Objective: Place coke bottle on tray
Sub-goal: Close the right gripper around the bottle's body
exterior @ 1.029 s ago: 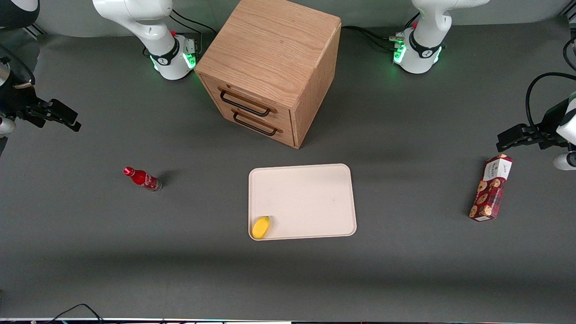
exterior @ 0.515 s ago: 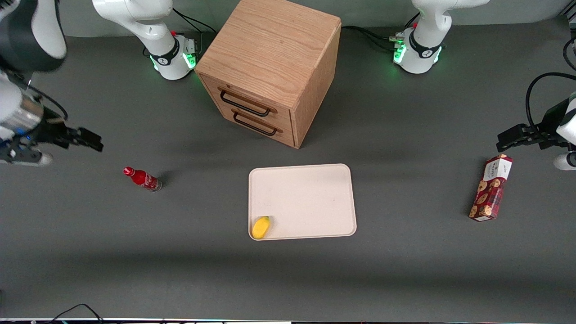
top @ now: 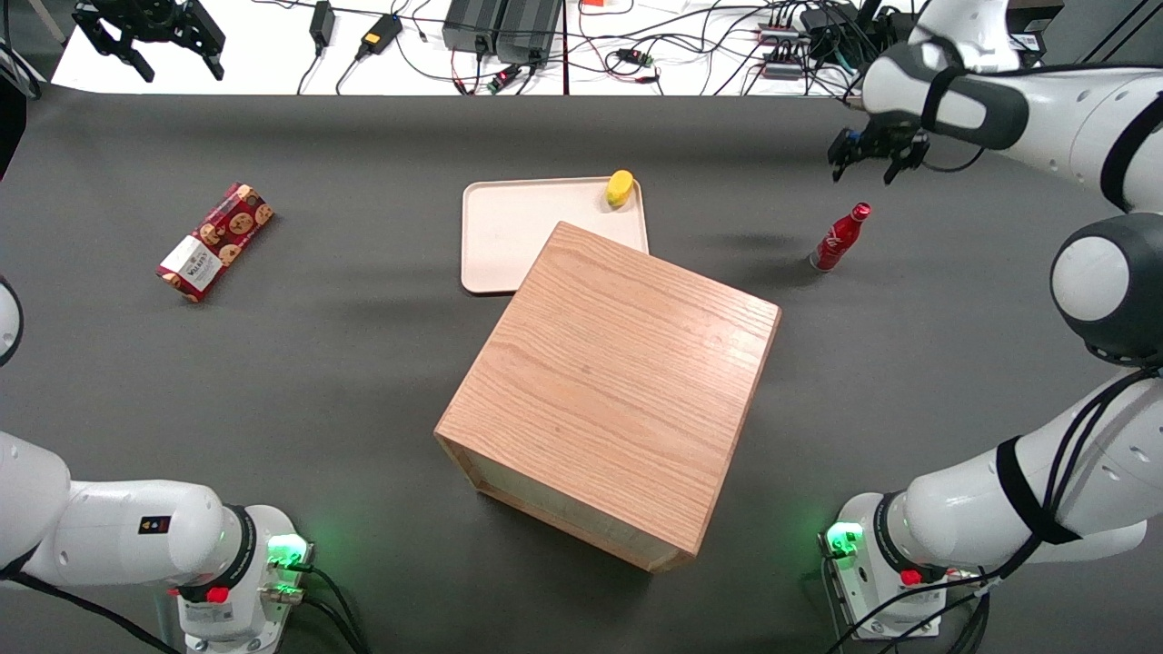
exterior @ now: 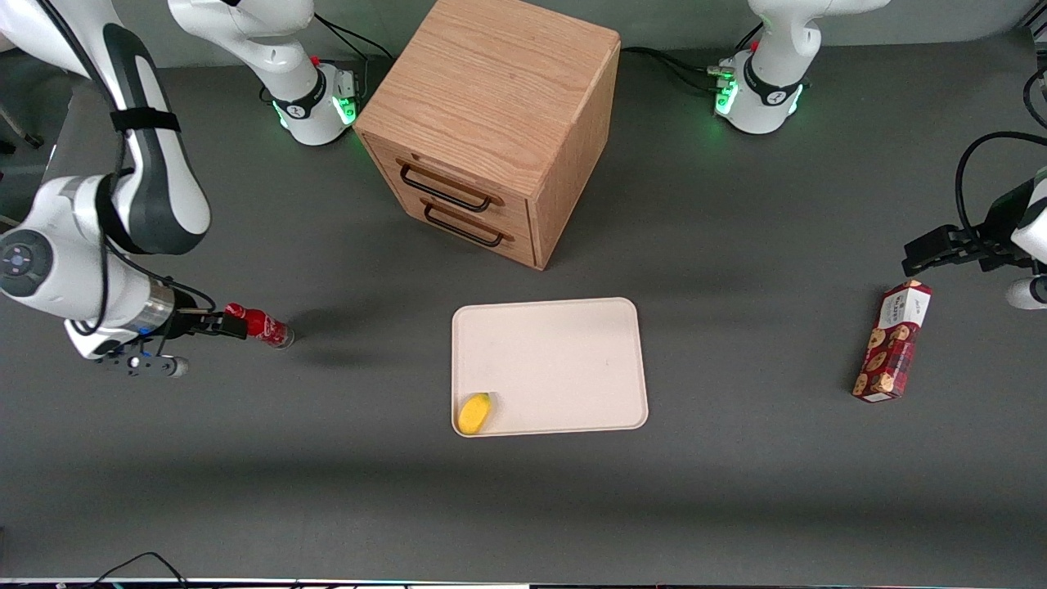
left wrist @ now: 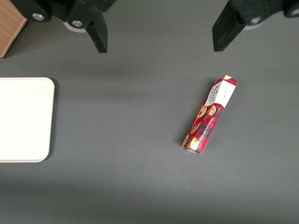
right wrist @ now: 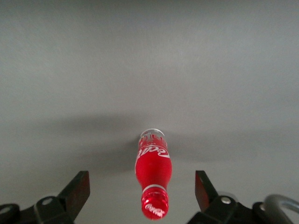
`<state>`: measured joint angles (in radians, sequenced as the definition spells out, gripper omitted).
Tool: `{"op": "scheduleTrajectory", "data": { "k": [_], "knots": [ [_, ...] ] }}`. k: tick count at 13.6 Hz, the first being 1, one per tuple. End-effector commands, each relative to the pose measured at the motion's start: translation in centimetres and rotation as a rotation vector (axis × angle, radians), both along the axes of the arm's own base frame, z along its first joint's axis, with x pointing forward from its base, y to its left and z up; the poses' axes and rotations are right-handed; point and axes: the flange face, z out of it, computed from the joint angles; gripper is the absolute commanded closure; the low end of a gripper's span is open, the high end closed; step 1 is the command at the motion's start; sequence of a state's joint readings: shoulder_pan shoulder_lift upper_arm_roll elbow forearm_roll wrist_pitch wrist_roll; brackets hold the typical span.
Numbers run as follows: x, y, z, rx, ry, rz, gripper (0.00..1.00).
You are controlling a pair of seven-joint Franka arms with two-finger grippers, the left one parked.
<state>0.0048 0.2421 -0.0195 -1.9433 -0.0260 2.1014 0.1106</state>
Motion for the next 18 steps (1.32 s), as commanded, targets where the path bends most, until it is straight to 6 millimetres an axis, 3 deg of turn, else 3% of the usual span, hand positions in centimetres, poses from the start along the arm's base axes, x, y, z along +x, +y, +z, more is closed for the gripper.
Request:
{"op": "scheduleTrajectory", "data": {
  "k": [1, 3, 8, 9, 10, 13, 16, 18],
  "knots": [
    [-2.2, -0.2, -1.5, 0.008, 0.007, 0.026, 0.00],
    [-3.2, -0.3, -2.9, 0.006, 0.003, 0.027, 0.00],
    [-3.7, -0.4, -3.8, -0.020, 0.018, 0.052, 0.02],
    [-3.7, -0.4, -3.7, -0.023, 0.018, 0.054, 0.12],
    [-3.7, -0.5, -3.6, -0.025, 0.016, 0.055, 0.27],
    [-3.6, -0.5, -3.4, -0.026, 0.016, 0.052, 0.99],
    [-3.5, -0.4, -2.8, -0.027, 0.008, 0.047, 1.00],
    [-2.8, 0.0, -1.2, -0.028, -0.002, 0.041, 1.00]
  ]
}}
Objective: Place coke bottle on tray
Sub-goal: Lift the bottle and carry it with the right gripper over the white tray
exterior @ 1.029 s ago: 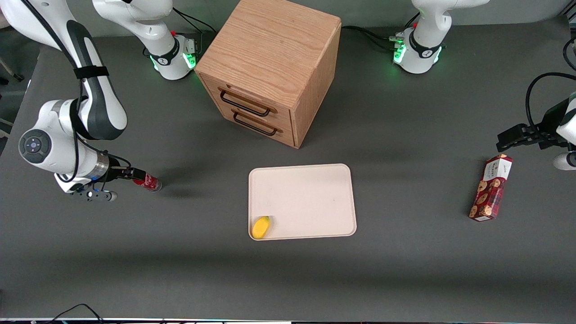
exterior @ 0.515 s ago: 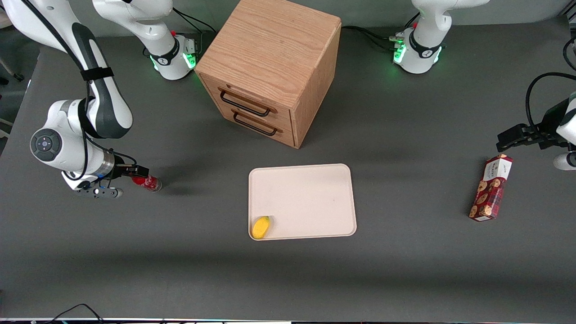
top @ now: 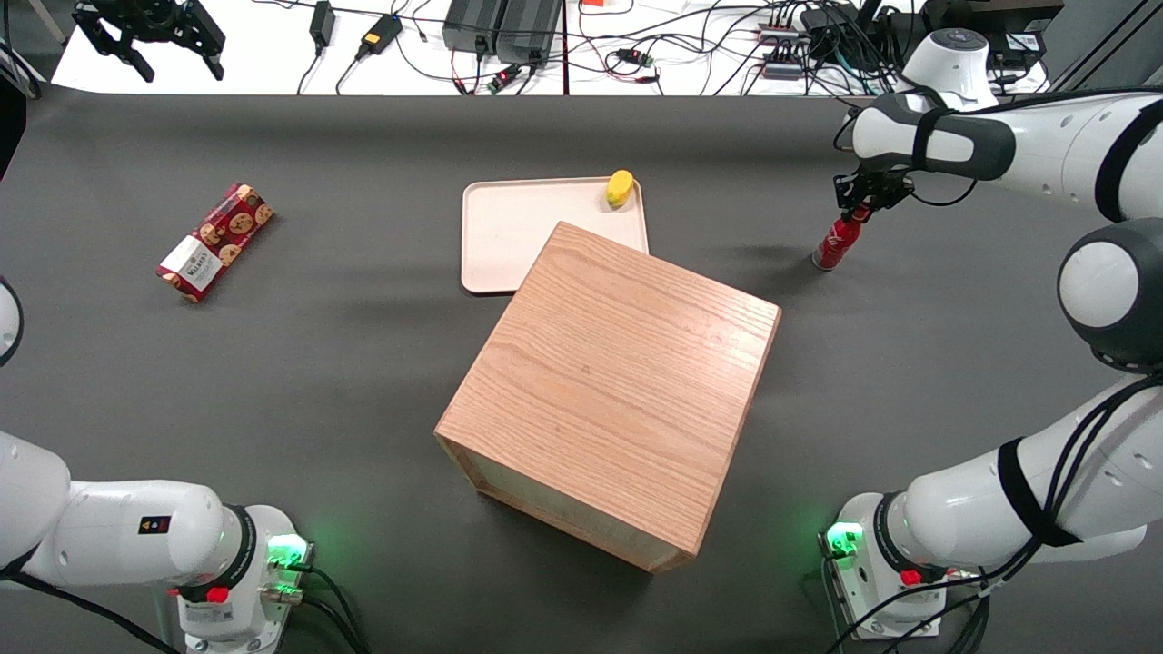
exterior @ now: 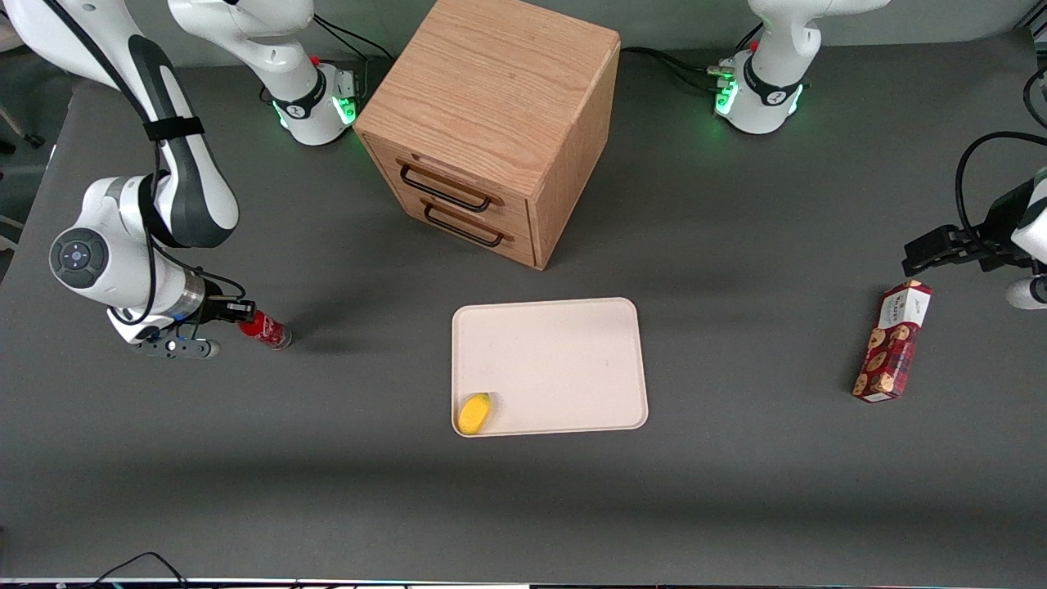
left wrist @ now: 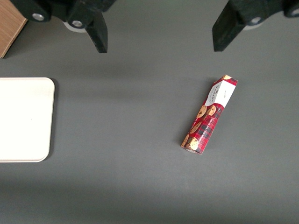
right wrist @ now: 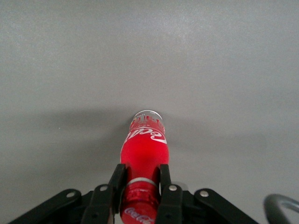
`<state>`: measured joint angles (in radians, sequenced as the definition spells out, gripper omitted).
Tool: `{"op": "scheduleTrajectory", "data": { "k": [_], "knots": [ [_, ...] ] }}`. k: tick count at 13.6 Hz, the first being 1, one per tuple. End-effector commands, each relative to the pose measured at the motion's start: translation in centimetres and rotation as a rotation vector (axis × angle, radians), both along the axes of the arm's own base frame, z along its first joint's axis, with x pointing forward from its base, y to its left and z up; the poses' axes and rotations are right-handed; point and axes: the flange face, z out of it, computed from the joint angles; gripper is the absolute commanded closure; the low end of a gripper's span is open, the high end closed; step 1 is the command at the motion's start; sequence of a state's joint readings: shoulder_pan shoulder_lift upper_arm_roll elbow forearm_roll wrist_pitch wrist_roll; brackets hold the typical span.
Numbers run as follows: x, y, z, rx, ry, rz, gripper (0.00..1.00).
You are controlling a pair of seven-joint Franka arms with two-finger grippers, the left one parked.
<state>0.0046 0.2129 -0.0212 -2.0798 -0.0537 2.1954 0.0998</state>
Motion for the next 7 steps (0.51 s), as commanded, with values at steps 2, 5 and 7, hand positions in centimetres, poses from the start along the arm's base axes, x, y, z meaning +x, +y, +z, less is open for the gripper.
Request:
{"op": "scheduleTrajectory", "data": {
  "k": [2, 5, 7],
  "knots": [
    [1.3, 0.6, 7.3, -0.014, 0.016, 0.013, 1.00],
    [2.3, 3.7, 17.2, -0.021, 0.065, -0.019, 1.00],
    [2.1, 7.7, 22.6, -0.007, 0.064, -0.078, 1.00]
  ]
}}
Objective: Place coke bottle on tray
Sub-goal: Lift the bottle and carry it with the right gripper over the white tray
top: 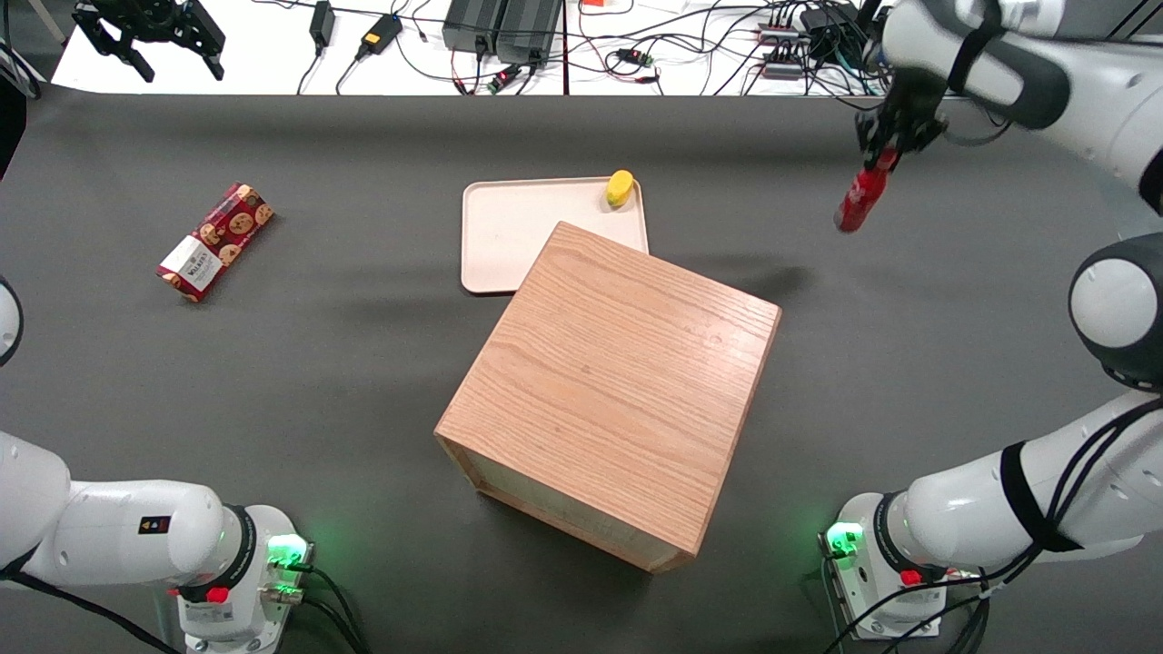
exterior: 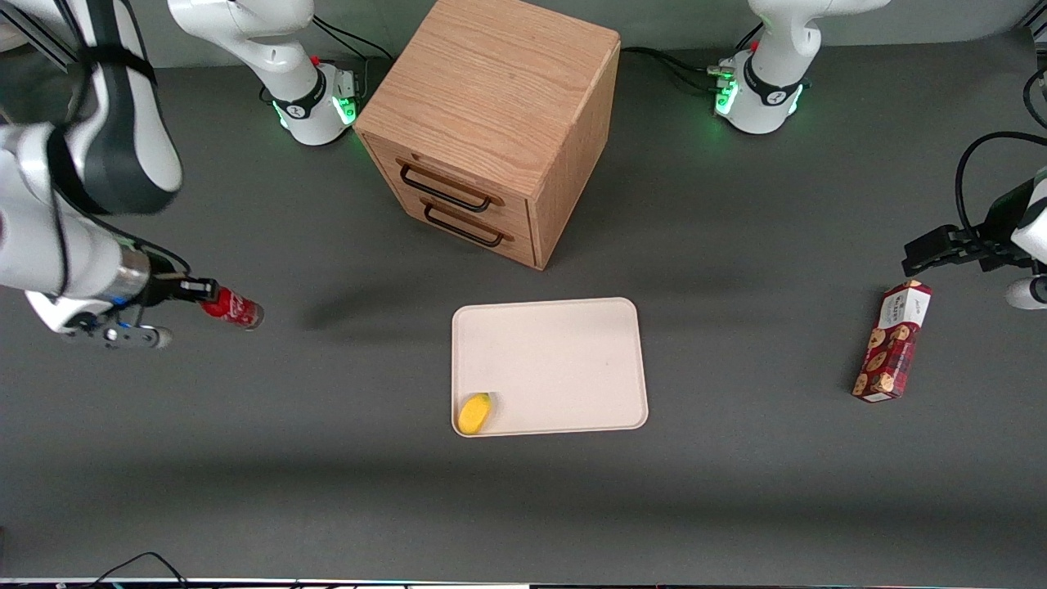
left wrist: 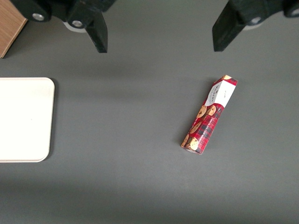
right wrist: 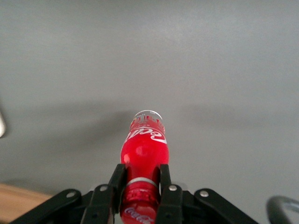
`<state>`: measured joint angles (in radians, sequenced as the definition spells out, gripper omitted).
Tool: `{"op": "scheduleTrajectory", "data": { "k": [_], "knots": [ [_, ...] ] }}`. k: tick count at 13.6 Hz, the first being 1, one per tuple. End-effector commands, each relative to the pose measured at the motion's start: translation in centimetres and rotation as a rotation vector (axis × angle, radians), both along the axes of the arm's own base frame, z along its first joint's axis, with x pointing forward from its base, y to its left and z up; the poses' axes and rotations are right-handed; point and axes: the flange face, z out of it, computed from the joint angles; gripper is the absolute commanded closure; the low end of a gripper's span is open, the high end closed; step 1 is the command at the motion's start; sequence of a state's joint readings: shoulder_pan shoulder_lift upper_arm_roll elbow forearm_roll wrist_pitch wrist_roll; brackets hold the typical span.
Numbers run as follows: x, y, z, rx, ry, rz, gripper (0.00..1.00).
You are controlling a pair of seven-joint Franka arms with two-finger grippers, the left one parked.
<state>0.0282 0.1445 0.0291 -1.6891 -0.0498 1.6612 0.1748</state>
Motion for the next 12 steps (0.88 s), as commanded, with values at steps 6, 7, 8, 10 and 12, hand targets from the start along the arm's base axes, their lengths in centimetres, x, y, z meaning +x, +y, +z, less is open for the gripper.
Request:
{"op": "scheduleTrajectory", "data": {
  "k": [6, 7, 8, 10, 12],
  "knots": [
    [-2.4, 21.4, 7.6, 0.063, -0.028, -0.222, 1.00],
    [-2.3, 24.8, 6.9, 0.068, -0.022, -0.246, 1.00],
    [-1.6, 27.3, 6.1, 0.066, -0.034, -0.275, 1.00],
    [-0.8, 32.7, 2.6, 0.032, -0.050, -0.308, 1.00],
    [0.4, 35.7, -1.3, 0.056, -0.073, -0.327, 1.00]
  ]
}}
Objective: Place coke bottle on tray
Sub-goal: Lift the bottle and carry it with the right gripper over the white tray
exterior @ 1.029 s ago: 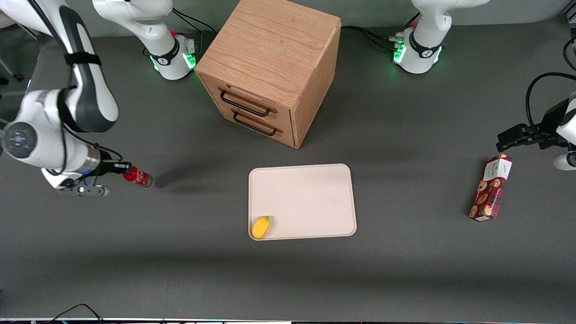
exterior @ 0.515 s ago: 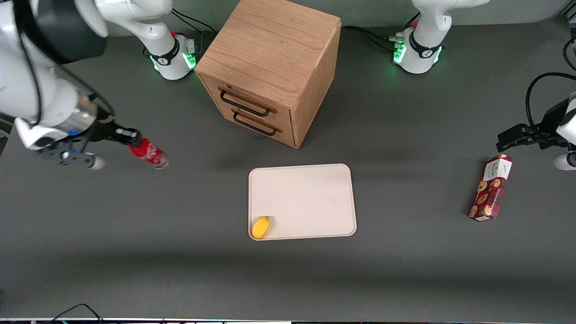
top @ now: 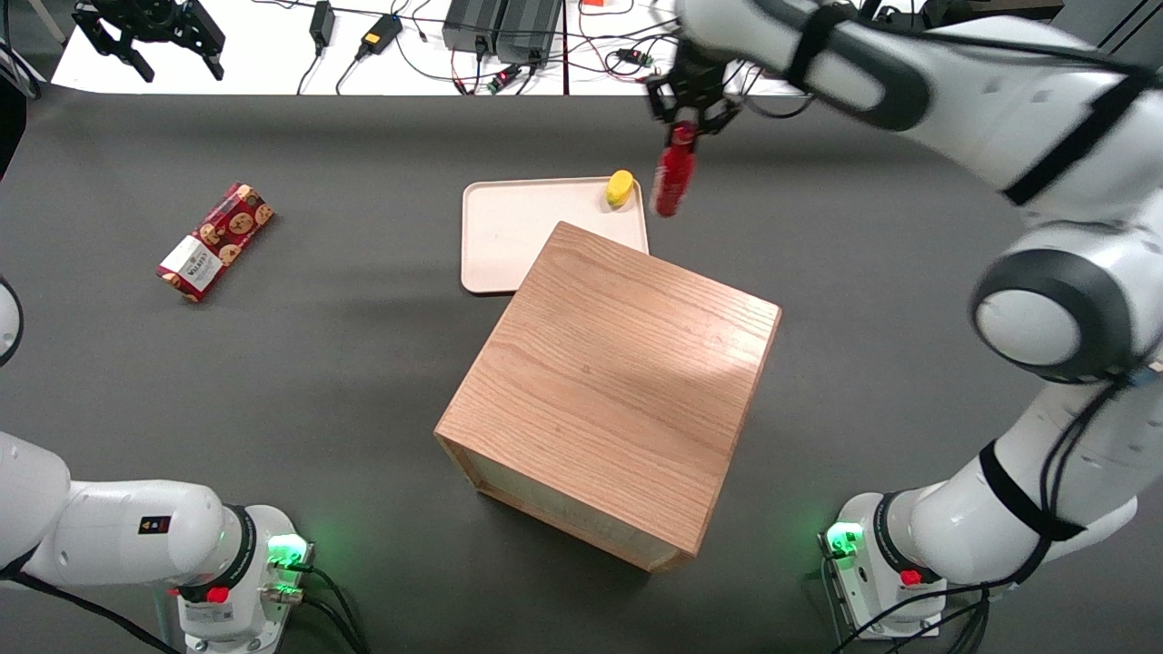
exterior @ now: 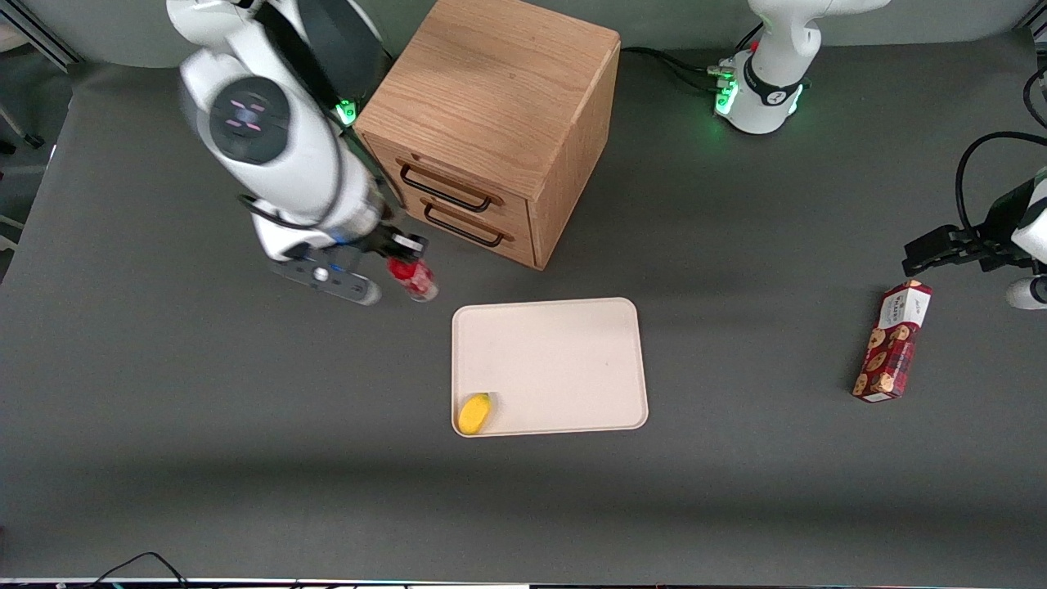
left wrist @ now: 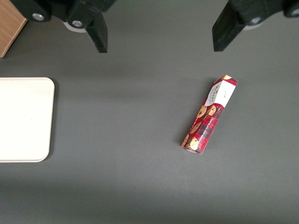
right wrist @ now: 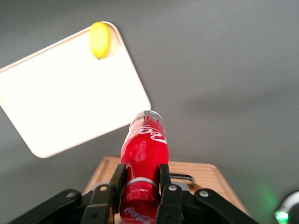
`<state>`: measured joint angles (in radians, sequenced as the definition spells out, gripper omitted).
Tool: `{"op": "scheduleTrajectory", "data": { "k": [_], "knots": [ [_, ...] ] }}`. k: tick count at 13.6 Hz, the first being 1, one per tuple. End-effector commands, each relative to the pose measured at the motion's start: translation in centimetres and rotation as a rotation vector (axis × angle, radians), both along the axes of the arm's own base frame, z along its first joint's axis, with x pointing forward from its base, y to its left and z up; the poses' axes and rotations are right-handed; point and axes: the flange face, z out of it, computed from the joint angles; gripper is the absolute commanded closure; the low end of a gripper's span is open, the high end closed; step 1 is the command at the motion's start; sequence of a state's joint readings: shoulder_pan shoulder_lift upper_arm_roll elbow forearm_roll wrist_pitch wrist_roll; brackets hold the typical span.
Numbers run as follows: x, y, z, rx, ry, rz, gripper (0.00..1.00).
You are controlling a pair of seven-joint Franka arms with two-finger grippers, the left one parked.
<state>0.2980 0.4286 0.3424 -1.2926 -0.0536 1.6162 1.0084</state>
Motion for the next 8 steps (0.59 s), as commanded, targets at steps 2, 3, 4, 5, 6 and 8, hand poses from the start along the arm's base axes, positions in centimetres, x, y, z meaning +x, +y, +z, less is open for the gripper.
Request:
{"op": "scheduleTrajectory", "data": {
  "k": [2, 3, 4, 5, 6, 8],
  "knots": [
    [3.5, 3.5, -6.3, 0.042, -0.014, -0.052, 1.00],
    [3.7, 3.6, -7.9, 0.037, 0.005, -0.048, 1.00],
    [4.1, 3.7, -9.6, 0.034, 0.012, -0.045, 1.00],
    [4.5, 3.8, -11.2, 0.027, 0.009, -0.042, 1.00],
    [4.7, 3.6, -12.9, 0.013, 0.007, -0.035, 1.00],
    [4.9, 3.8, -15.6, 0.011, -0.028, -0.024, 1.00]
  ]
}}
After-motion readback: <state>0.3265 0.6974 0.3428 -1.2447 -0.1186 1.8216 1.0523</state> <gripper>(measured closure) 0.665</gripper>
